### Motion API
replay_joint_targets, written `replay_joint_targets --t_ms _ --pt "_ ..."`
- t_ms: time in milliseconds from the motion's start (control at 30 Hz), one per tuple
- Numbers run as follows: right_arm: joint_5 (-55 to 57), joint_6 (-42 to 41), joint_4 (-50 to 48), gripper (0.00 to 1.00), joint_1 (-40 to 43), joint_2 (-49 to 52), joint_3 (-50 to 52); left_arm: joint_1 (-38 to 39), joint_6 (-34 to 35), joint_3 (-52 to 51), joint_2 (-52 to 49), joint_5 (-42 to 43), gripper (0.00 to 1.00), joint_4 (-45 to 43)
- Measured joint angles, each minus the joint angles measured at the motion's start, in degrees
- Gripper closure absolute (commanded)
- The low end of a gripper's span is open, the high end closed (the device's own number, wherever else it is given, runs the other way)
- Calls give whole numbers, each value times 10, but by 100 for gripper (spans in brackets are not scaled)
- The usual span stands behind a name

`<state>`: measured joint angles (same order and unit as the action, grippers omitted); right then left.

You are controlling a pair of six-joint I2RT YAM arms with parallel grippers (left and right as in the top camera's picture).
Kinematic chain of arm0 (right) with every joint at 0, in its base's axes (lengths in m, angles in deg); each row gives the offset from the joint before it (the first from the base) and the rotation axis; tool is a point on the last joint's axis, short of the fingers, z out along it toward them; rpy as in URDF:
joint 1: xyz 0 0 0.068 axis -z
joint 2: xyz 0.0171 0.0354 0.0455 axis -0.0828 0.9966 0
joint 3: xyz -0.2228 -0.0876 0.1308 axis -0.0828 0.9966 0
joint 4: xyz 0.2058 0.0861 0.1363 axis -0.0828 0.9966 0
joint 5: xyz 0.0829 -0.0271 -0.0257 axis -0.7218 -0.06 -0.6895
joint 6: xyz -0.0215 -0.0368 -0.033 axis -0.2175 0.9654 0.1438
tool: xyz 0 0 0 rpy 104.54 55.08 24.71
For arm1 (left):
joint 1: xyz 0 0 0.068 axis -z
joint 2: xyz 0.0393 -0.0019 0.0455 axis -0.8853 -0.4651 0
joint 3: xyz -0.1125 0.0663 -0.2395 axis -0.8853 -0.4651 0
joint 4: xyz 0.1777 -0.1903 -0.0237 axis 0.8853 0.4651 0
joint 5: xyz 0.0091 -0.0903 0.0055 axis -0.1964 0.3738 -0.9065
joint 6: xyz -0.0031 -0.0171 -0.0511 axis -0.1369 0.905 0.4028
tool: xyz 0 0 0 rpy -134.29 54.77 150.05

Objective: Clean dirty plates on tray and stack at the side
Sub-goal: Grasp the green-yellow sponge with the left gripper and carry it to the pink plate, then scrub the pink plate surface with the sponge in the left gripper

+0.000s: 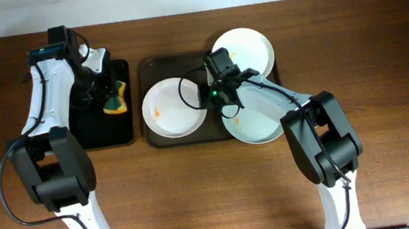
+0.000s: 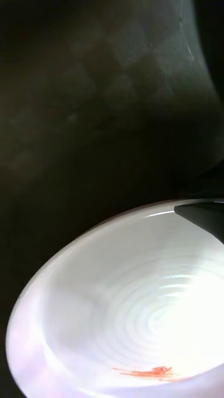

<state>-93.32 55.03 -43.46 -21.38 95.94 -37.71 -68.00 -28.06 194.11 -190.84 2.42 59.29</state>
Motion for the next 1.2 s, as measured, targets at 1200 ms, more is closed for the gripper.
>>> replay_joint_targets --t_ms 1200 --pt "-88 9 0 96 34 10 0 154 135 -181 5 -46 99 -165"
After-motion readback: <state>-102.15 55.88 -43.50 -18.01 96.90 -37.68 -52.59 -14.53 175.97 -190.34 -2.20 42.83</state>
